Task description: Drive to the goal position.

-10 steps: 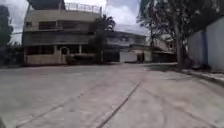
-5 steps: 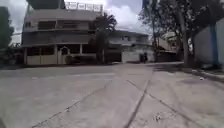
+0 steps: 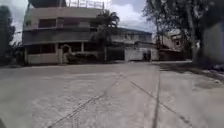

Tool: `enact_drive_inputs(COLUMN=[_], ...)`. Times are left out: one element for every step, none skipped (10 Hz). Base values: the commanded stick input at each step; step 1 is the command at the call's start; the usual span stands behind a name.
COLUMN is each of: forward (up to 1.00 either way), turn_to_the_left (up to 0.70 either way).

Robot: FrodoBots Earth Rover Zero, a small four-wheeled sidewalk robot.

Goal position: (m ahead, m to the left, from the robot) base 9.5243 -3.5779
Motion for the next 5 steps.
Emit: enact_drive_inputs(forward=[1.0,1.0,1.0,1.0,1.0], turn_to_the_left=[0.0,0.0,0.0,0.0,0.0])
